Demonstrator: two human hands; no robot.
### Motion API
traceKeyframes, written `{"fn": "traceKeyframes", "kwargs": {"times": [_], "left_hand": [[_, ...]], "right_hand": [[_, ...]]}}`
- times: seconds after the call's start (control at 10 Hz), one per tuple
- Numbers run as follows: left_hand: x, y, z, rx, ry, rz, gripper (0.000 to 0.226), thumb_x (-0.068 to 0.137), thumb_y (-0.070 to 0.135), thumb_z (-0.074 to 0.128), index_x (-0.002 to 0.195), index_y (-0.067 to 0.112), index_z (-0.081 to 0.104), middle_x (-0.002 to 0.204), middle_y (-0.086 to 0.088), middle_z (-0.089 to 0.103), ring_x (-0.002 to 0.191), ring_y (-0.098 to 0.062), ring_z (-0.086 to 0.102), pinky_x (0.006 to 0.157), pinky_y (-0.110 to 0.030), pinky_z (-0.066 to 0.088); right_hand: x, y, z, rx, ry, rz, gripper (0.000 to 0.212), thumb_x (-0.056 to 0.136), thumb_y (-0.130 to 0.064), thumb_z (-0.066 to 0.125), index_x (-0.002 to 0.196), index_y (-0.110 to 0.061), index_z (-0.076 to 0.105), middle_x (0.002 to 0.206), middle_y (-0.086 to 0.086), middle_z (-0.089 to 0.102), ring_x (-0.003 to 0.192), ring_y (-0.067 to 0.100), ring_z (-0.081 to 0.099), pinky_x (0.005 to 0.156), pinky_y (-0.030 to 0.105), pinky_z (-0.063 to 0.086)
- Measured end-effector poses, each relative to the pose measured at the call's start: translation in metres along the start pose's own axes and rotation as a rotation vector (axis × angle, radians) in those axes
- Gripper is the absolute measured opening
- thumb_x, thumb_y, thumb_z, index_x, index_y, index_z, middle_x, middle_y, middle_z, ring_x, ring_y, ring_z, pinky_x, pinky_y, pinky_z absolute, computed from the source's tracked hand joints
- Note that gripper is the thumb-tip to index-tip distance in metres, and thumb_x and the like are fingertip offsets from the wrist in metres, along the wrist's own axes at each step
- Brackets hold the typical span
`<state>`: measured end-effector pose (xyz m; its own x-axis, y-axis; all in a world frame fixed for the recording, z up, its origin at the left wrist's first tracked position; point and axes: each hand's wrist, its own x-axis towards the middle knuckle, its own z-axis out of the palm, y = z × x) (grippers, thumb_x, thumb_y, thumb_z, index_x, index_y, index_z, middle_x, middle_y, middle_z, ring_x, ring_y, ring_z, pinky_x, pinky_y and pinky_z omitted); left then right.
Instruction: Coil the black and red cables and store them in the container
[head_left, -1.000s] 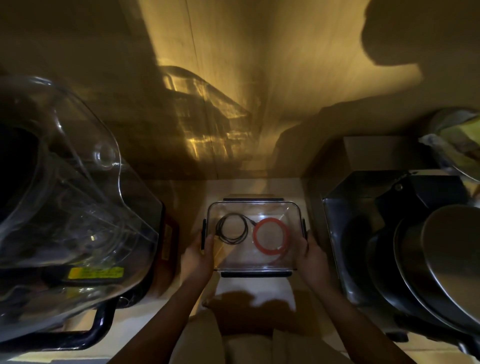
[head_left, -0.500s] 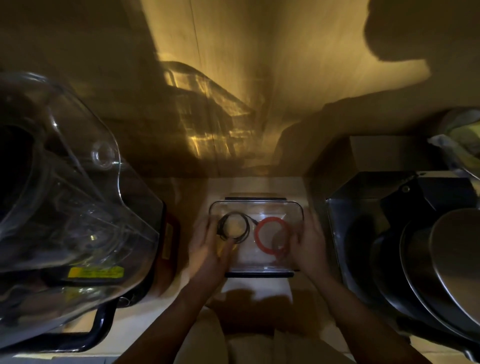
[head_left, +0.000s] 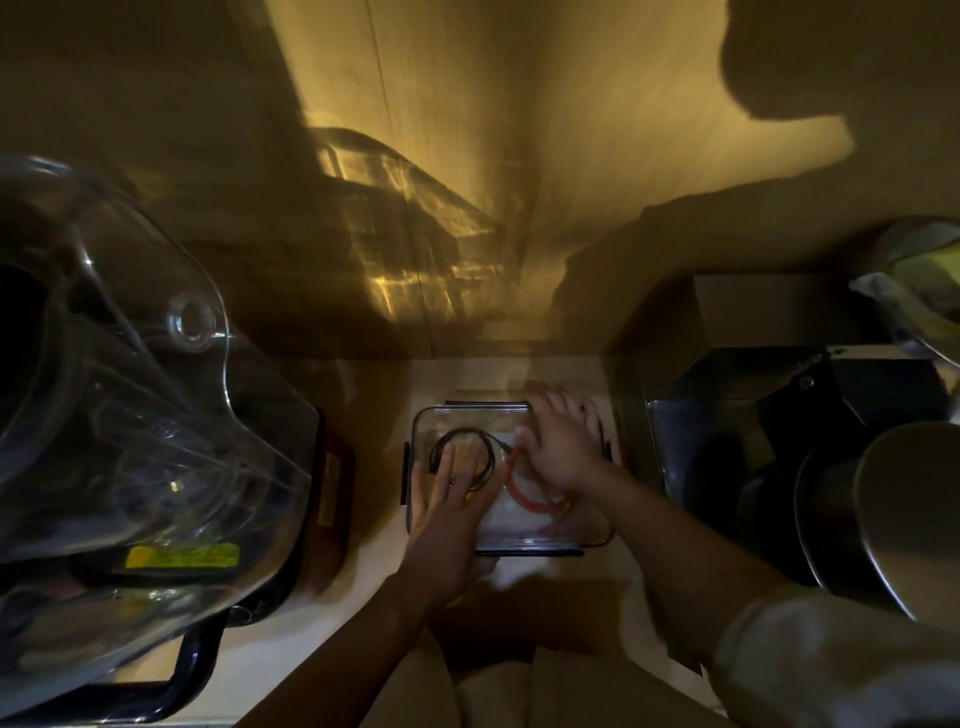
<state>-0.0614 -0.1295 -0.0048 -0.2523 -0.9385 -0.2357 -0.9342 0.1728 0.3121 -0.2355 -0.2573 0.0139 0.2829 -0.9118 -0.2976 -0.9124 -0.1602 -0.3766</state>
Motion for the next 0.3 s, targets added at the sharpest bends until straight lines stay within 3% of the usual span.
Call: {"fn": "traceKeyframes", "kwargs": {"times": [0.1, 0.2, 0.3], "left_hand": [[0.001, 0.001, 0.000, 0.015, -0.010, -0.005, 0.121, 0.061, 0.052, 0.074, 0.153, 0.044, -0.004, 0.165, -0.002, -0.016, 0.148, -0.028, -0.028, 0.116, -0.062, -0.011], [0.001, -0.002, -0.004, -0.012, -0.058, -0.015, 0.122, 0.065, 0.064, 0.071, 0.145, 0.054, -0.020, 0.160, 0.006, -0.031, 0.145, -0.026, -0.035, 0.117, -0.058, -0.017], [0.004, 0.000, -0.023, -0.130, -0.075, -0.017, 0.108, 0.062, 0.079, 0.058, 0.149, 0.053, -0.001, 0.162, 0.010, -0.020, 0.149, -0.023, -0.026, 0.119, -0.057, -0.010]], "right_hand": [[0.005, -0.001, -0.007, 0.030, -0.068, 0.020, 0.051, 0.097, -0.043, 0.048, 0.144, -0.027, 0.040, 0.149, 0.005, 0.043, 0.145, 0.026, 0.025, 0.119, 0.047, 0.005], [0.006, -0.003, -0.010, 0.071, -0.047, 0.033, 0.053, 0.093, -0.036, 0.055, 0.143, -0.022, 0.044, 0.145, 0.008, 0.048, 0.141, 0.029, 0.033, 0.119, 0.043, 0.015], [-0.008, -0.009, -0.011, 0.263, 0.108, 0.057, 0.049, 0.087, -0.021, 0.061, 0.135, -0.016, 0.055, 0.134, 0.011, 0.057, 0.127, 0.031, 0.050, 0.109, 0.037, 0.037]]}}
